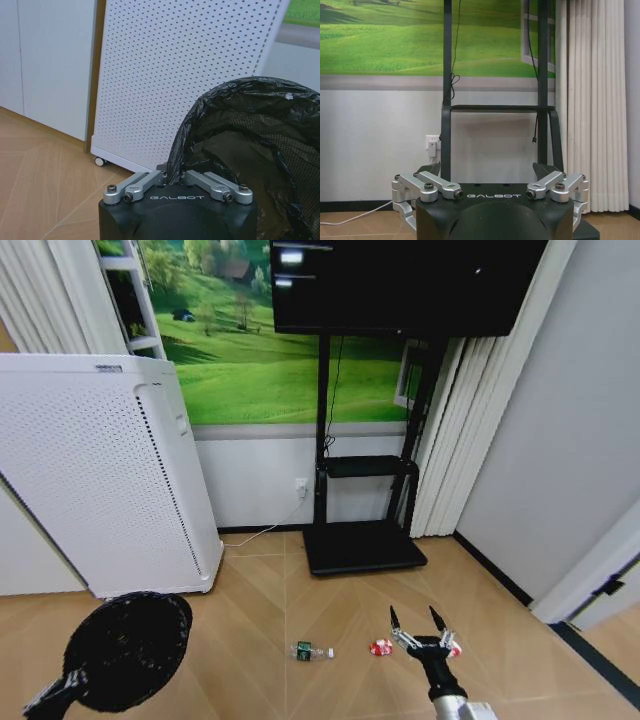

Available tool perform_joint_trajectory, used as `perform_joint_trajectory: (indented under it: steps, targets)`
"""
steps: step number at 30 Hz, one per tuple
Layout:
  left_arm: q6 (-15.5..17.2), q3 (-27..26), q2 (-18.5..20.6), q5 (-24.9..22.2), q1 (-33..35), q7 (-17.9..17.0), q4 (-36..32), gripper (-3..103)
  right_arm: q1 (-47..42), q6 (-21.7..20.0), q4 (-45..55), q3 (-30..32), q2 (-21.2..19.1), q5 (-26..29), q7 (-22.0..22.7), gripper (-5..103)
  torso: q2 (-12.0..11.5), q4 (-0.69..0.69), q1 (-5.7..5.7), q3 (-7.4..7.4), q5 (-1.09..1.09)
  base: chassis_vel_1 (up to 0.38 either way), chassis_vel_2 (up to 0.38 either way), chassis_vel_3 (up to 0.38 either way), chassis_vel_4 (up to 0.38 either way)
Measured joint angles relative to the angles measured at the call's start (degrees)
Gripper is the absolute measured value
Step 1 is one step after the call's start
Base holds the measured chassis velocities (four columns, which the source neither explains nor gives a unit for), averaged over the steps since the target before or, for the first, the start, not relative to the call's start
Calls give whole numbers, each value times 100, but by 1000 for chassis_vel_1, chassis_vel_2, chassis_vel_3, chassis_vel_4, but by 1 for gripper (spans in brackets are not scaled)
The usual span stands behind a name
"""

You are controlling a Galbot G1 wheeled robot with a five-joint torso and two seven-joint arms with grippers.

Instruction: Pick up the trash bin and place the garbage on the floor into it.

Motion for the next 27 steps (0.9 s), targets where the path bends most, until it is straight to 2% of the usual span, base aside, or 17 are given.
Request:
perform_joint_trajectory:
  steps: [4, 8, 11, 14, 15, 19, 21, 23, 26, 27]
  targets:
    - [0, 42, -25, 65, -9, -7, 46, 2, 78, 13, -144, -120, -93, 9, 97, 100, 0, 0, 0, 0, 0, 201, 213, -203, -231]
    - [-12, 60, -39, 87, 0, -20, 61, 2, 221, -21, -372, -264, -375, 69, 226, 100, 0, 0, 0, 0, -1, 231, 243, -228, -226]
    - [-33, 61, -67, 71, 53, -41, 107, 2, 557, -395, -832, -383, -881, 255, 339, 100, 0, -2, 0, 0, -2, 169, 144, -141, -197]
    - [-40, 61, -97, 62, 82, -46, 112, 2, 687, -536, -990, -448, -1028, 372, 418, 100, 0, -1, 0, 0, 0, 78, 51, -71, -88]
    - [-38, 66, -150, 70, 135, -46, 120, 2, 881, -730, -1243, -580, -1251, 571, 529, 100, 0, 1, 0, 0, 0, 0, 0, 0, 0]
    - [86, 90, -237, 119, 251, -81, 142, 2, 1242, -943, -1649, -849, -1538, 689, 576, 100, 0, 0, 0, 0, 1, -22, -17, 48, 19]
    - [226, 83, -343, 119, 306, -372, 250, 2, 1695, -1052, -2269, -1277, -1752, 705, 675, 100, 0, 0, 1, 1, 1, -53, -42, 60, 44]
    - [245, 65, -367, 117, 309, -430, 276, 2, 1789, -1067, -2394, -1347, -1768, 678, 702, 100, 0, 0, 1, 1, 1, 0, 0, 0, 0]
    - [352, -47, -452, 14, 399, -606, 291, 2, 2339, -1181, -3262, -1691, -1834, 455, 676, 100, 0, 1, 0, 1, 2, 0, 0, 0, 0]
    - [352, -47, -452, 14, 399, -606, 291, 2, 2339, -1181, -3262, -1691, -1834, 455, 676, 100, 0, 1, 0, 1, 2, 0, 0, 0, 0]
